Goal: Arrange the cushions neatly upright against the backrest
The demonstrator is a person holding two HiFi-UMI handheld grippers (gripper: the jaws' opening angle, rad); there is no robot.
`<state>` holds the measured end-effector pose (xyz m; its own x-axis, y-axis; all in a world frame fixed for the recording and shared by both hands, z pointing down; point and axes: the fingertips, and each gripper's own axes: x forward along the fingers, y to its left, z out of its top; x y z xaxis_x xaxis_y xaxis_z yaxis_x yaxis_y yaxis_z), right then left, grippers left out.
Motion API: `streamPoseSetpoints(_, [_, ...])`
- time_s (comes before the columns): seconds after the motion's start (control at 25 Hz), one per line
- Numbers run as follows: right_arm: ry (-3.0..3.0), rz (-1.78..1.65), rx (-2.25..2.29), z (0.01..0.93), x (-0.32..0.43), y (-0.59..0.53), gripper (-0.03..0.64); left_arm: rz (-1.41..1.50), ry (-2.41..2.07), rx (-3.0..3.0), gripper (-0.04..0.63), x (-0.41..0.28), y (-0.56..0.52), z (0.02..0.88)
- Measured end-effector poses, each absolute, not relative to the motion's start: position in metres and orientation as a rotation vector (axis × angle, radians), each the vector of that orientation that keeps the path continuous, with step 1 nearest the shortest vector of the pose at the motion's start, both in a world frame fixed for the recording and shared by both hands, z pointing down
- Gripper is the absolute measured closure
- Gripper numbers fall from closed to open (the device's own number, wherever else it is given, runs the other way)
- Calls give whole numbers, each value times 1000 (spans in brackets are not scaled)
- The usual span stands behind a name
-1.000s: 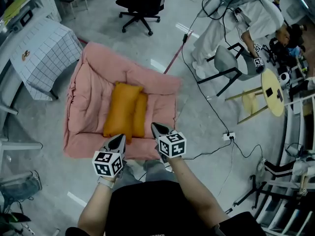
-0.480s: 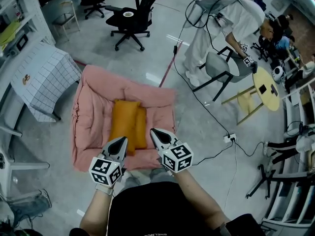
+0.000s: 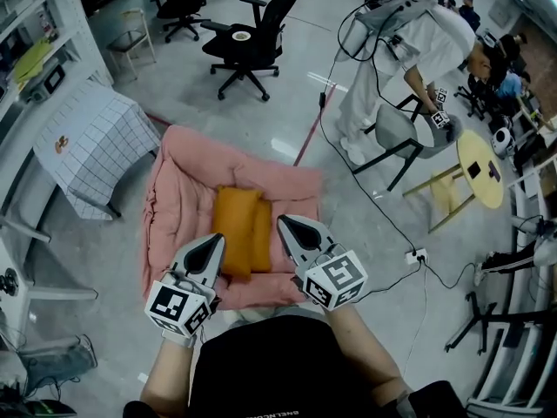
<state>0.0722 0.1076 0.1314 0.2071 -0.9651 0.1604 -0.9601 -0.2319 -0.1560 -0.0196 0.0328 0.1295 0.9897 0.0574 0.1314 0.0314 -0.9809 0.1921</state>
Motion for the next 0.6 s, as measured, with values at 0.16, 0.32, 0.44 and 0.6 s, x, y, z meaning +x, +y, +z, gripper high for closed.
streamPoseSetpoints(0.16, [1988, -264, -2392, 107, 72, 96, 606, 133, 13, 2983, 583, -20, 18, 99])
streamPoseSetpoints(0.32, [2019, -202, -2357, 90, 70, 85, 607, 57, -15, 2964, 583, -22, 9, 80])
streamPoseSetpoints(0.44, [2031, -162, -2327, 77, 70, 82, 607, 32, -18, 2979, 583, -21, 10, 71])
streamPoseSetpoints(0.6, [2048, -125, -2316, 68, 68, 79, 607, -2, -54, 2990, 583, -23, 7, 63])
